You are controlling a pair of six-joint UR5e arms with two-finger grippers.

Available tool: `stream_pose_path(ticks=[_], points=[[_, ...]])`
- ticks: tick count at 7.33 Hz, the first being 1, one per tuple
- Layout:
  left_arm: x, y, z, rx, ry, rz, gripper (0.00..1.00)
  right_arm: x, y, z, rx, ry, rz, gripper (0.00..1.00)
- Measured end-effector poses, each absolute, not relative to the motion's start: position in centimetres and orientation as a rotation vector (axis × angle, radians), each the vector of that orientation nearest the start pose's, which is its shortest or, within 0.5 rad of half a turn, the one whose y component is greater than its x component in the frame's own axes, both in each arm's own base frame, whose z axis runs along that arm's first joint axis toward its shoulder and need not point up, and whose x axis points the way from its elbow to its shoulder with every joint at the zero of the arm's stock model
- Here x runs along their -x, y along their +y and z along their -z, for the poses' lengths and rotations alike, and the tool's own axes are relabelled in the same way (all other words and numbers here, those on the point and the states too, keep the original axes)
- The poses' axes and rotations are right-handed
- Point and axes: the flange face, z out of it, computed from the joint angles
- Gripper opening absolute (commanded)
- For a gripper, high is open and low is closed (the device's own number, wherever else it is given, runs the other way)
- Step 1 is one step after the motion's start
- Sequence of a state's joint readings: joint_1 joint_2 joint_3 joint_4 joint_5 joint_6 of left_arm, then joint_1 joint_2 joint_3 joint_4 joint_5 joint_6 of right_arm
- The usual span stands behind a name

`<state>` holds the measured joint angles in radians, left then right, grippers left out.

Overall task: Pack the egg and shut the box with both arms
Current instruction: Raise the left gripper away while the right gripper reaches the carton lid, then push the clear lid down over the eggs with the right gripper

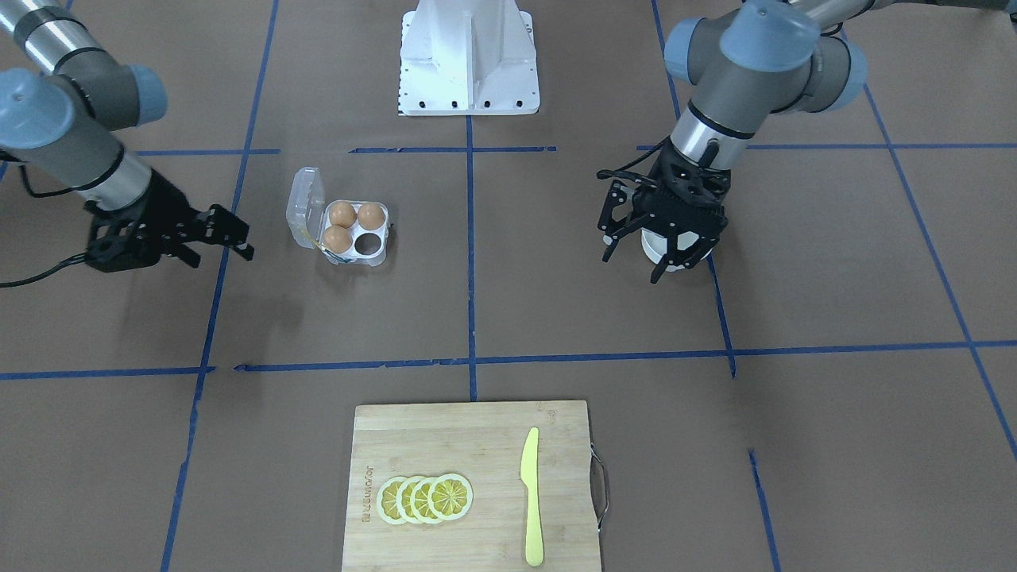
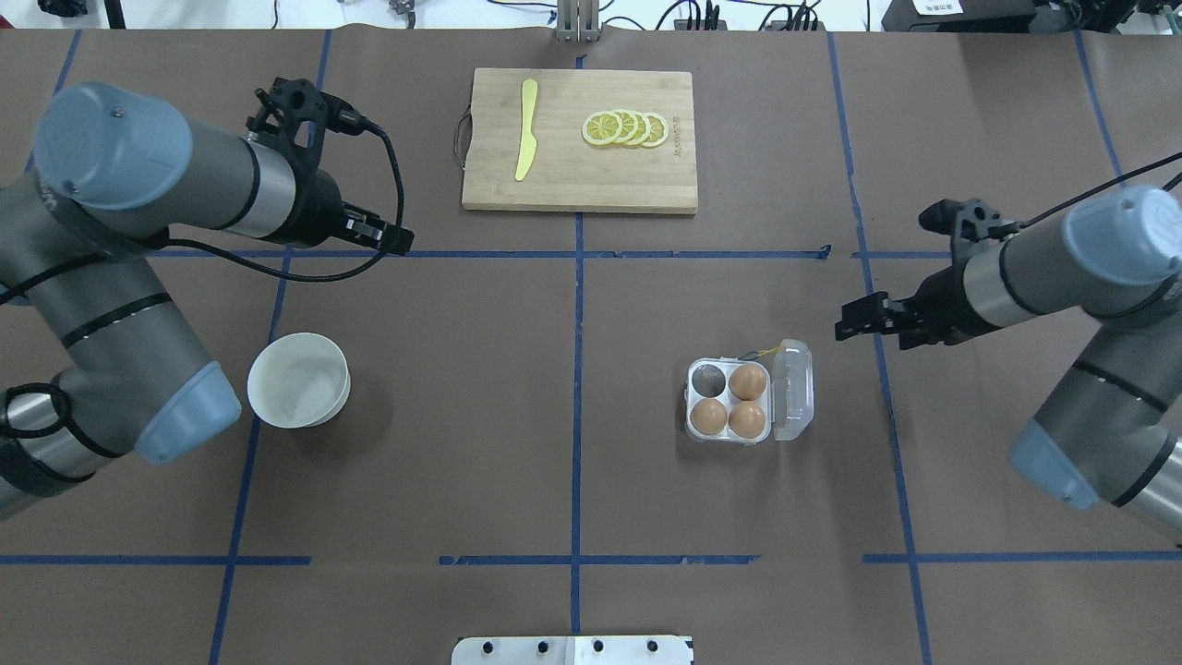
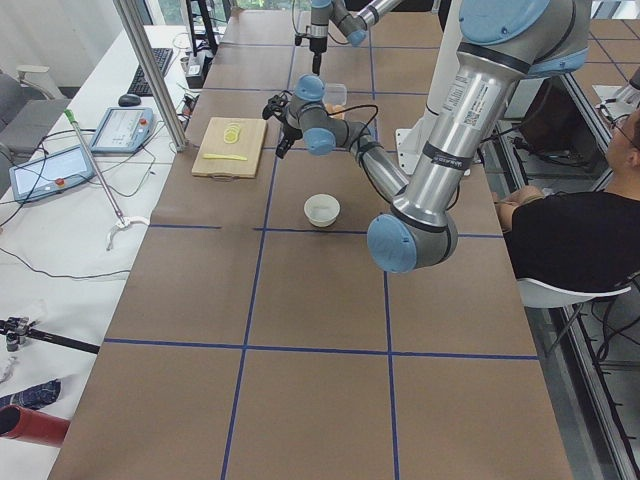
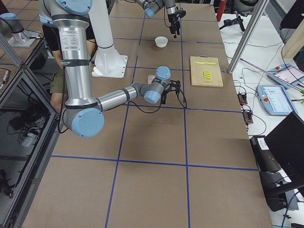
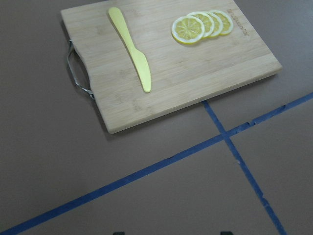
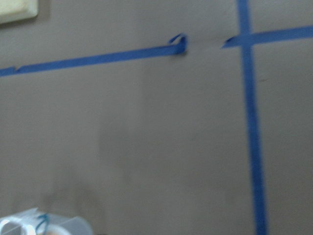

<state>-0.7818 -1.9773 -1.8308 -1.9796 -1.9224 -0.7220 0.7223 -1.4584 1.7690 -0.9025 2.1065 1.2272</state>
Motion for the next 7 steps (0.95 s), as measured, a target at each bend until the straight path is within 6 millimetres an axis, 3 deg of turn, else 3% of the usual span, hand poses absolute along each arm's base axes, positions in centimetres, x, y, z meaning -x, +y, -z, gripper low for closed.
stream_pose_path(ticks=[2,3,4,5,7], points=[[-33.1,-50.6,-28.6,-0.553,0.944,-0.251,0.73,42.7,-37.8,-36.8,-0.057,-1.109,-0.075,1.0],[-32.5,-50.7,-29.2,-0.549,0.938,-0.248,0.74,44.3,-37.2,-33.1,-0.05,-1.099,-0.083,1.0],[-32.2,-50.7,-29.5,-0.546,0.935,-0.248,0.74,43.8,-37.6,-30.5,-0.041,-1.077,-0.096,1.0],[-32.1,-50.7,-29.7,-0.545,0.934,-0.248,0.74,41.9,-39.0,-29.4,-0.038,-1.066,-0.101,1.0],[-31.7,-50.9,-29.8,-0.553,0.928,-0.256,0.74,36.1,-43.2,-29.7,-0.038,-1.05,-0.087,1.0]])
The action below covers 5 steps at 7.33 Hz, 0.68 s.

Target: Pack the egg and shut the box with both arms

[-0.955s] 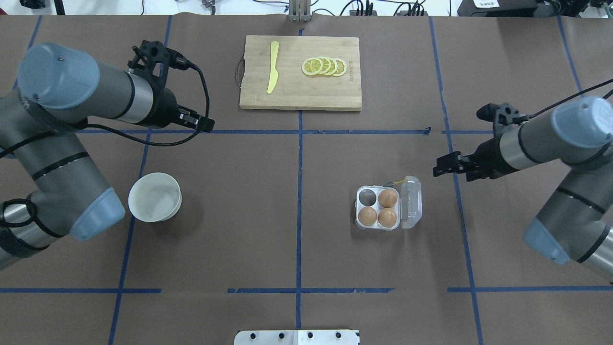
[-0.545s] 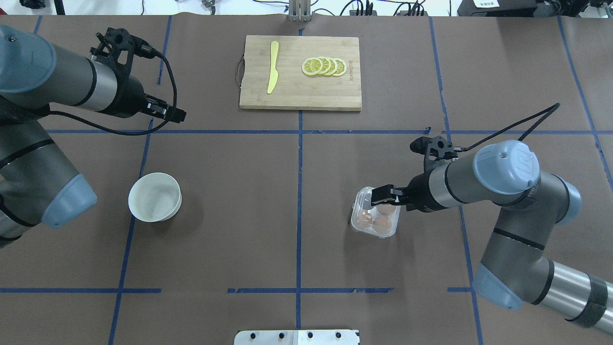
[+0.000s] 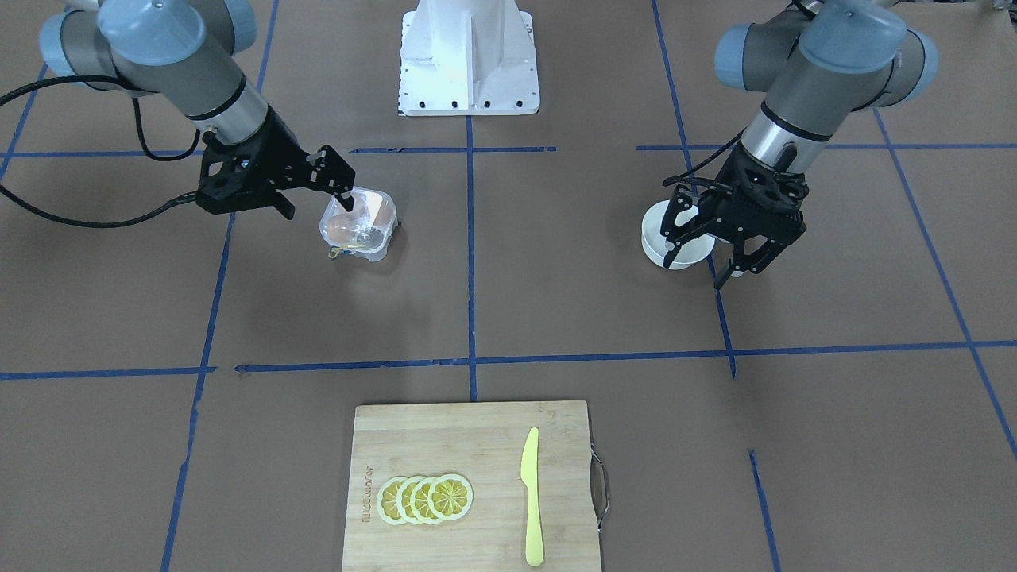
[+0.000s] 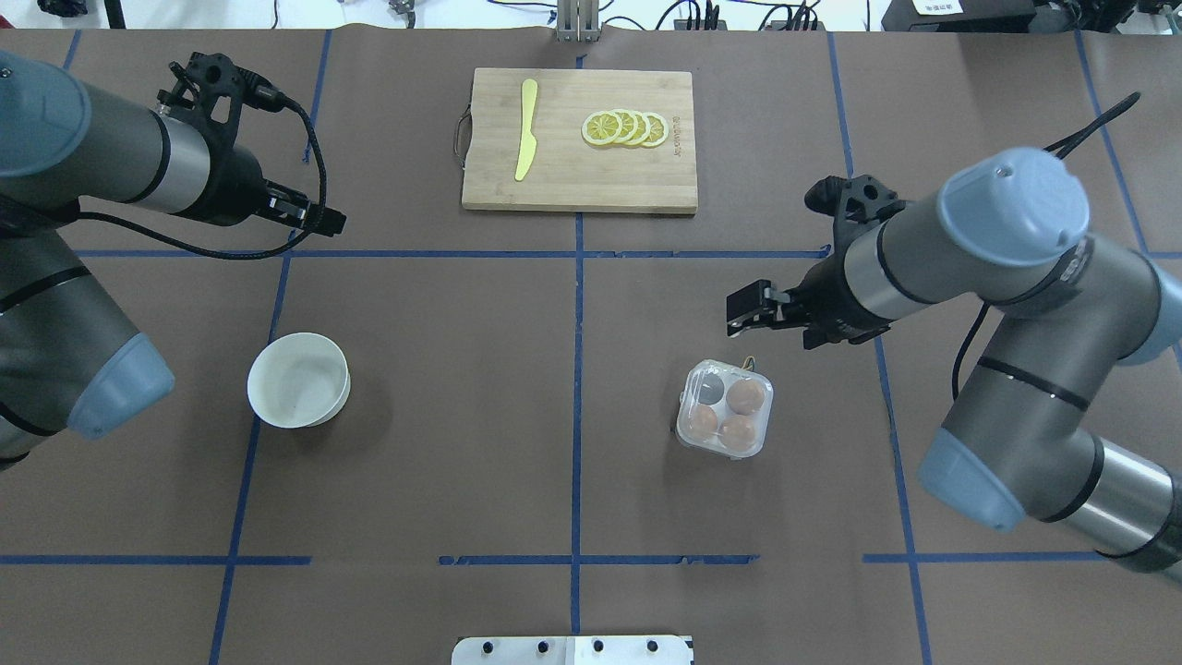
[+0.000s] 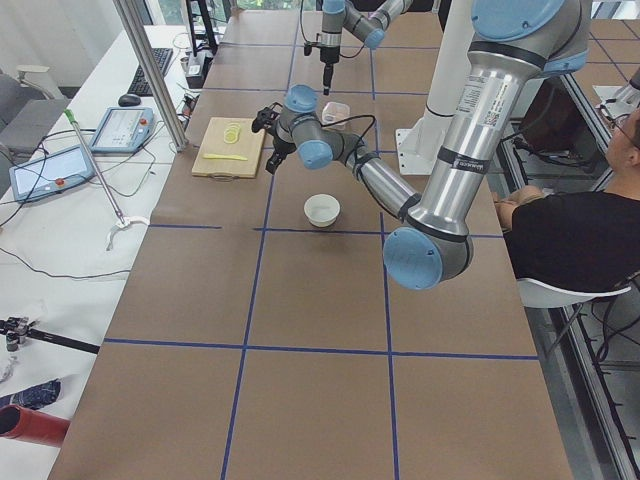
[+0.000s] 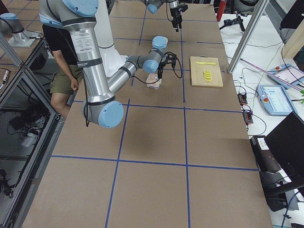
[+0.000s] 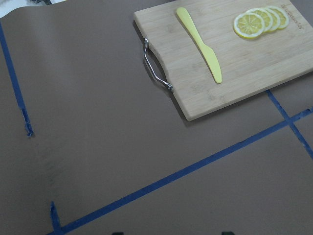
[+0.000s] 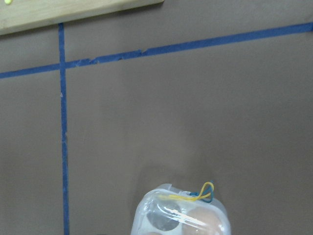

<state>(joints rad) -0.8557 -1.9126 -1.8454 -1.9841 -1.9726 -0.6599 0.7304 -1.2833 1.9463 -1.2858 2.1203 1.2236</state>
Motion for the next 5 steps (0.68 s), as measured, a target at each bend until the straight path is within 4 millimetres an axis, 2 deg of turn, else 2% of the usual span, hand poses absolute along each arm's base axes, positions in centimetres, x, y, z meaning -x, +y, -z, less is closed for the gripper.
stream_pose_path(ticks=[1,2,4,5], points=[[-30.7,-51.3,-30.4,-0.563,0.916,-0.279,0.75,32.9,-44.8,-31.8,-0.054,-1.026,-0.058,1.0],[-28.6,-51.9,-32.0,-0.565,0.897,-0.306,0.76,29.1,-46.0,-35.5,-0.082,-0.983,-0.012,1.0],[-22.2,-53.0,-36.5,-0.557,0.854,-0.348,0.78,19.8,-48.9,-43.8,-0.116,-0.917,0.059,1.0],[-18.1,-53.3,-39.5,-0.542,0.839,-0.37,1.0,14.7,-50.4,-48.3,-0.128,-0.899,0.086,1.0]])
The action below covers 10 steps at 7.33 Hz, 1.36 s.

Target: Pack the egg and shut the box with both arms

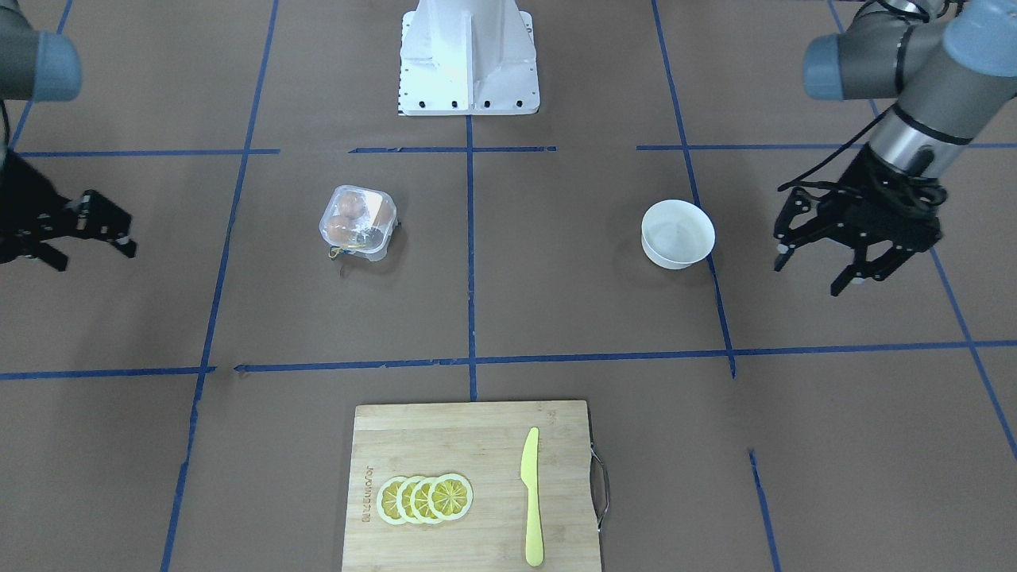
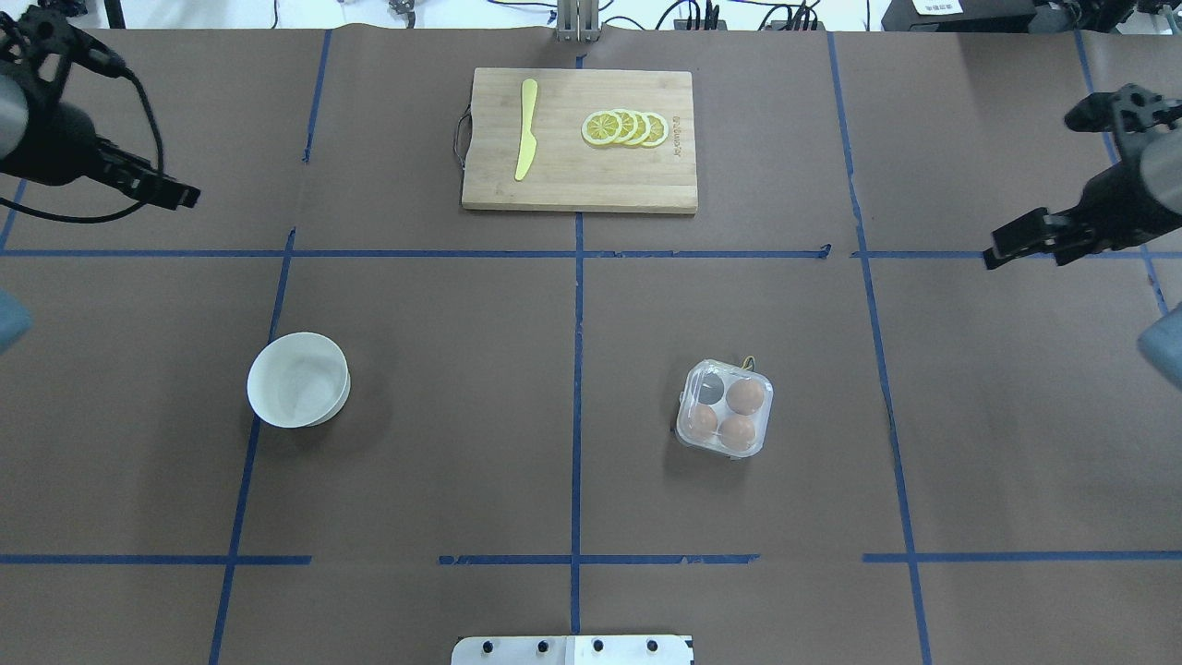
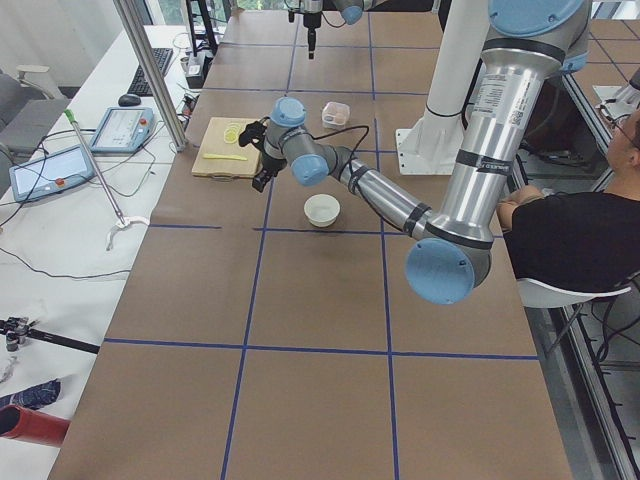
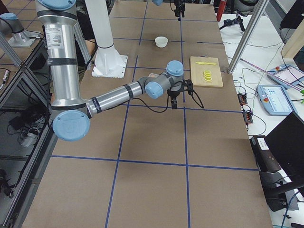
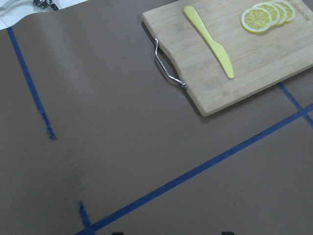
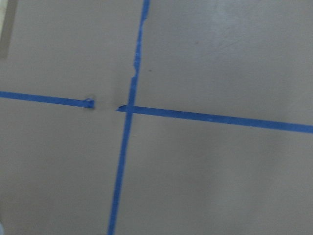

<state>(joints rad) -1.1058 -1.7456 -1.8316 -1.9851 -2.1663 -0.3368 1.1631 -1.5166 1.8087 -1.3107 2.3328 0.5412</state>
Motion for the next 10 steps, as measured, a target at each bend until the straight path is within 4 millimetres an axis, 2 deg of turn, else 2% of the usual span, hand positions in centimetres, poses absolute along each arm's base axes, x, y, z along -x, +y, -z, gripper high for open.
stream_pose_path(ticks=[2,3,4,5,6,7,8,10], points=[[-10.3,-51.7,-46.5,-0.474,0.833,-0.364,1.0,3.9,-52.0,-57.6,-0.156,-0.874,0.127,1.0],[-7.5,-50.3,-49.4,-0.434,0.834,-0.327,1.0,-0.8,-51.7,-60.9,-0.152,-0.864,0.139,1.0],[-4.8,-48.8,-52.4,-0.397,0.824,-0.282,1.0,-4.5,-51.0,-63.0,-0.135,-0.856,0.161,1.0],[-2.1,-47.2,-55.1,-0.369,0.808,-0.232,1.0,-6.9,-50.5,-63.8,-0.121,-0.852,0.182,1.0],[0.1,-45.8,-57.5,-0.355,0.787,-0.203,1.0,-8.1,-50.3,-64.0,-0.113,-0.848,0.194,1.0],[1.4,-44.8,-59.3,-0.346,0.77,-0.202,1.0,-8.6,-50.2,-64.1,-0.109,-0.846,0.198,1.0],[1.7,-44.9,-60.5,-0.333,0.765,-0.205,1.0,-9.0,-50.1,-64.0,-0.112,-0.845,0.197,1.0],[1.6,-46.2,-61.3,-0.318,0.756,-0.209,1.0,-9.7,-49.8,-63.3,-0.132,-0.841,0.193,1.0]])
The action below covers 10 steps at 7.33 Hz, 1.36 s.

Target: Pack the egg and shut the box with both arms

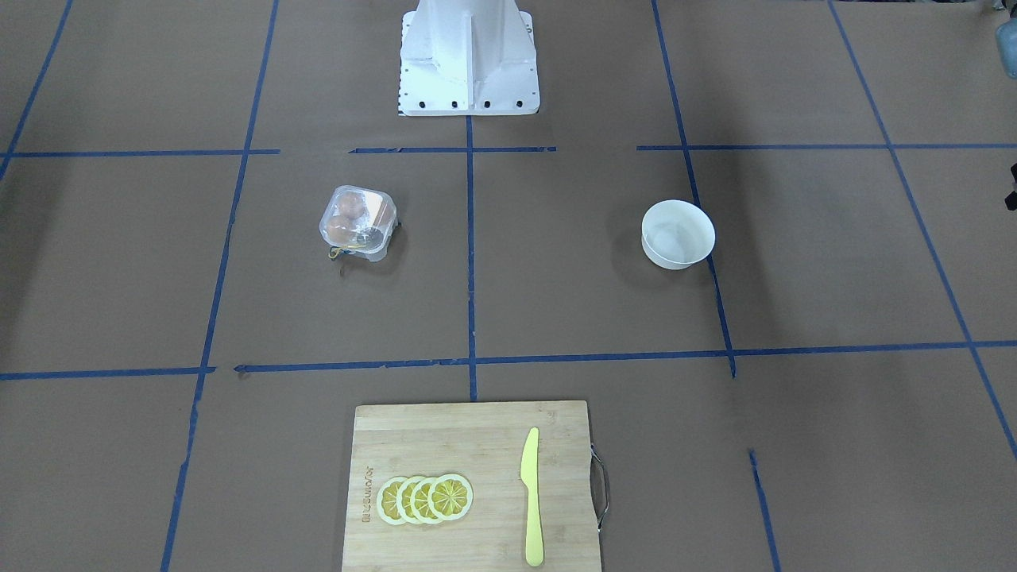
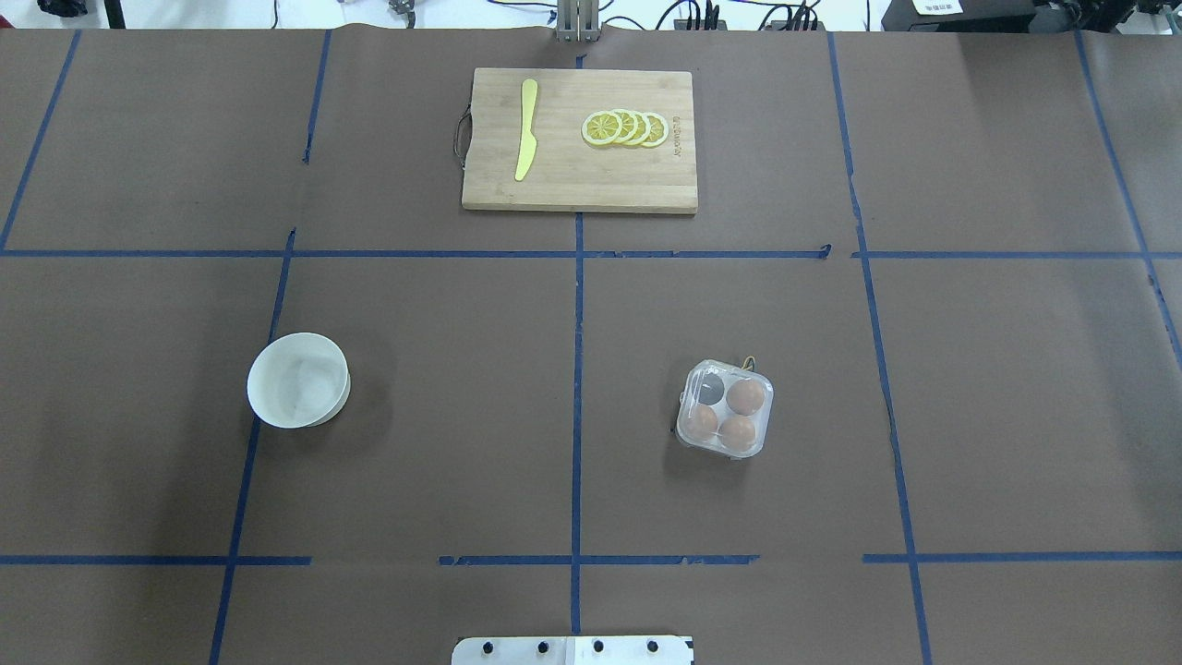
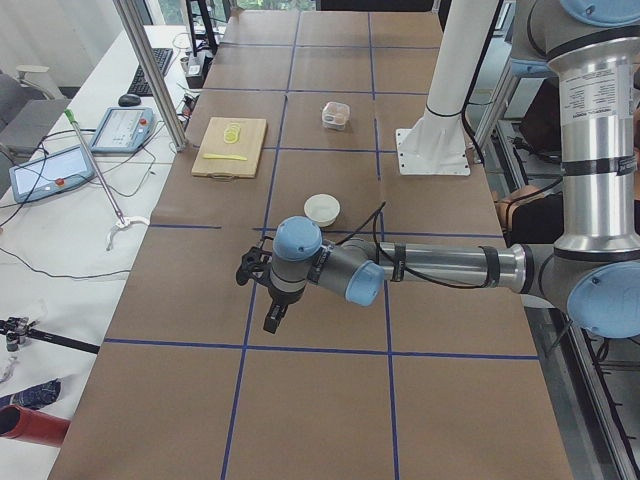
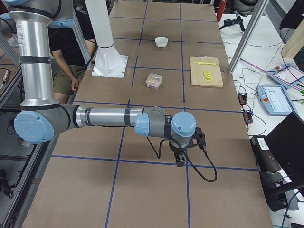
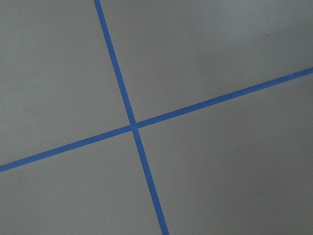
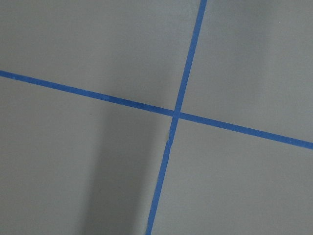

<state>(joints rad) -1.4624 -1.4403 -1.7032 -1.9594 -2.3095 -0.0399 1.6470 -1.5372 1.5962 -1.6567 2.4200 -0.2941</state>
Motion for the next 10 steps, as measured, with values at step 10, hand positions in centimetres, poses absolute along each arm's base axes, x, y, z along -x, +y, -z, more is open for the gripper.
stream_pose_path(ticks=[10], points=[[3.9,-48.7,-62.2,-0.036,0.752,-0.184,1.0,-10.5,-46.2,-64.4,-0.116,-0.841,0.162,1.0]])
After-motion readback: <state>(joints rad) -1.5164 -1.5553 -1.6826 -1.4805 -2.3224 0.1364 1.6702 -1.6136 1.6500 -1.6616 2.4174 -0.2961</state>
